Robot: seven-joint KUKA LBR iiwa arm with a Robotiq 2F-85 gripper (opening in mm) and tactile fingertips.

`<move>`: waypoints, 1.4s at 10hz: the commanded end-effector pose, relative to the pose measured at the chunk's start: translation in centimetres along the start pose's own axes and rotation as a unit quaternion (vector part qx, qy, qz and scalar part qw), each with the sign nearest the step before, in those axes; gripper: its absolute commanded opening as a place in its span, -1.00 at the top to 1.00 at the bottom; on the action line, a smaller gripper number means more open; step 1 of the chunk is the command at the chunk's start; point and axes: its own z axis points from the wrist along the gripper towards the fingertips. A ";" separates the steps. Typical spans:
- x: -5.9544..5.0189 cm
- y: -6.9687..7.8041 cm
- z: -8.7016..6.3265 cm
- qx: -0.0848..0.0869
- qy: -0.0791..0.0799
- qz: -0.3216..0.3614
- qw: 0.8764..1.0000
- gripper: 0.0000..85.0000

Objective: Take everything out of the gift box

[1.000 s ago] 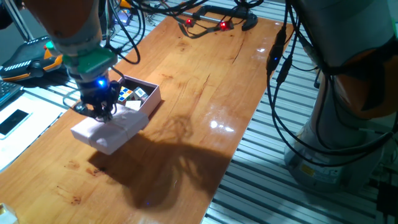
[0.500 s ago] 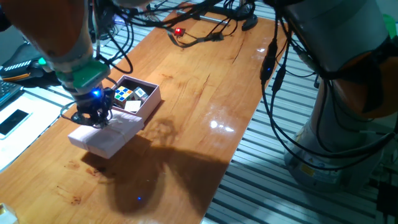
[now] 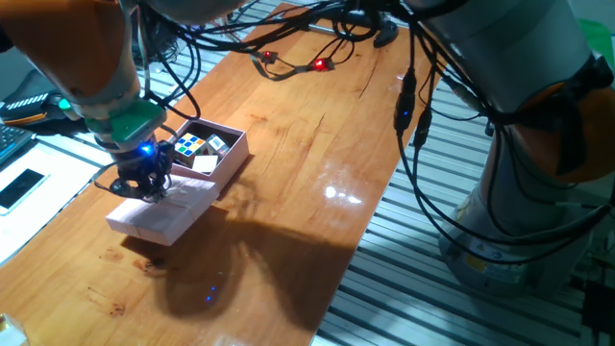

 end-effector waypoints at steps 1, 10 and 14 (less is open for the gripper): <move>0.0 0.1 0.4 0.001 0.000 0.002 1.000 0.98; 0.0 -0.1 3.0 0.006 -0.001 -0.010 1.000 0.62; -0.1 -0.2 3.4 0.003 -0.005 -0.004 1.000 0.27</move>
